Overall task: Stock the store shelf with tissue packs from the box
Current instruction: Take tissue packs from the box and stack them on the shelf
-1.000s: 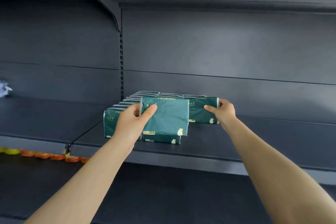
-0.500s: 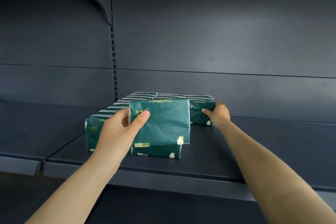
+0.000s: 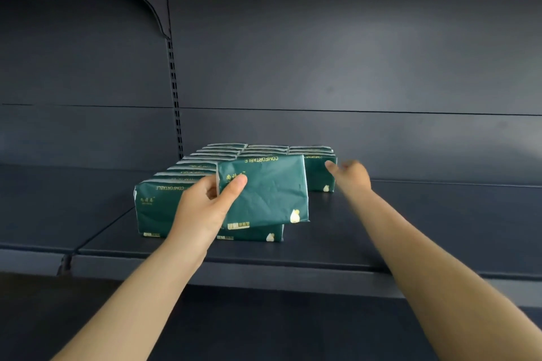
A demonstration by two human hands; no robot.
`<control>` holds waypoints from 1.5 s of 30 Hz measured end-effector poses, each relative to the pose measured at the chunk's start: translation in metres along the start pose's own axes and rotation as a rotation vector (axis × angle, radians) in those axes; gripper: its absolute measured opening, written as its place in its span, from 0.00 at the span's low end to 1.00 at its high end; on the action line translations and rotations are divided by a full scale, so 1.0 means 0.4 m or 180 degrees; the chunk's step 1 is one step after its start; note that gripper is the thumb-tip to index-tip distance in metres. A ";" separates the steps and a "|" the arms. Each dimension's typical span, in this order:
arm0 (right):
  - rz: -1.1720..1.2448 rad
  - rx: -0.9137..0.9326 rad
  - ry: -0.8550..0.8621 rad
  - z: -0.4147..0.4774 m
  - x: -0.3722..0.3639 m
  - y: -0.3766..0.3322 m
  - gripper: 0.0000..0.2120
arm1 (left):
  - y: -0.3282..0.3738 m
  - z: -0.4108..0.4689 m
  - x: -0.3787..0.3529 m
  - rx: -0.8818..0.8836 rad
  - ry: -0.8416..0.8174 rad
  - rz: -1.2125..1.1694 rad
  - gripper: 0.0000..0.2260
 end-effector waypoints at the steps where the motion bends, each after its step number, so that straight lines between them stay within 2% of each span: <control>1: 0.0315 0.0075 -0.0022 -0.047 0.027 -0.018 0.20 | 0.003 -0.009 -0.005 0.0019 -0.0008 -0.0023 0.18; 5: 0.2043 0.0108 -0.0388 -0.285 0.123 -0.078 0.13 | 0.011 -0.034 -0.017 0.0089 -0.0042 -0.0034 0.18; 9: 0.2335 0.0413 -0.0748 -0.442 0.152 -0.122 0.11 | 0.024 -0.065 -0.043 0.0031 -0.0209 -0.0038 0.24; 11: 0.2205 0.0544 -0.0741 -0.474 0.151 -0.127 0.08 | 0.029 -0.078 -0.059 -0.0016 -0.0275 0.0019 0.18; 13: 0.2001 0.0542 -0.0593 -0.479 0.153 -0.116 0.12 | 0.036 -0.084 -0.070 -0.0109 -0.0317 0.0049 0.13; 16: 0.1908 0.0360 -0.0462 -0.461 0.169 -0.087 0.17 | 0.052 -0.090 -0.078 -0.0335 -0.0385 0.0208 0.12; 19: 0.1901 0.0323 -0.0481 -0.434 0.191 -0.075 0.17 | 0.067 -0.087 -0.079 -0.0714 -0.0357 0.0566 0.07; 21: 0.1918 0.0326 -0.0462 -0.404 0.200 -0.069 0.17 | 0.076 -0.080 -0.081 -0.1212 -0.0319 0.1013 0.11; 24: 0.1711 0.0307 -0.0342 -0.339 0.189 -0.057 0.18 | 0.096 -0.071 -0.094 -0.2064 -0.0197 0.2189 0.24; 27: 0.1617 0.0295 -0.0295 -0.278 0.160 -0.057 0.18 | 0.092 -0.054 -0.139 -0.2852 -0.0144 0.3167 0.27; 31: 0.2111 0.0103 -0.0462 -0.206 0.147 -0.049 0.14 | 0.040 -0.011 -0.178 -0.2928 -0.0240 0.3748 0.32; 33: 0.2276 0.0003 -0.0611 -0.174 0.142 -0.032 0.17 | 0.023 -0.002 -0.185 -0.3073 -0.0244 0.3796 0.31; 36: 0.2304 -0.0102 -0.0449 -0.125 0.140 -0.006 0.20 | 0.009 0.000 -0.186 -0.3403 -0.0221 0.3823 0.30; 40: 0.1984 -0.0188 -0.0167 -0.052 0.105 0.011 0.22 | -0.004 0.009 -0.178 -0.3605 -0.0180 0.3824 0.34; 45: 0.0984 -0.0097 -0.0061 -0.002 0.023 0.018 0.22 | -0.025 0.013 -0.174 -0.3522 -0.0089 0.3906 0.36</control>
Point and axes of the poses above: each hand's wrist, its own z-axis towards the middle knuckle, its own x-axis out of the back of the hand, y = z × x, the point moved 7 cm from there along z, towards the middle knuckle, and after that the axes turned 6 degrees about y, right-handed, at the moved point
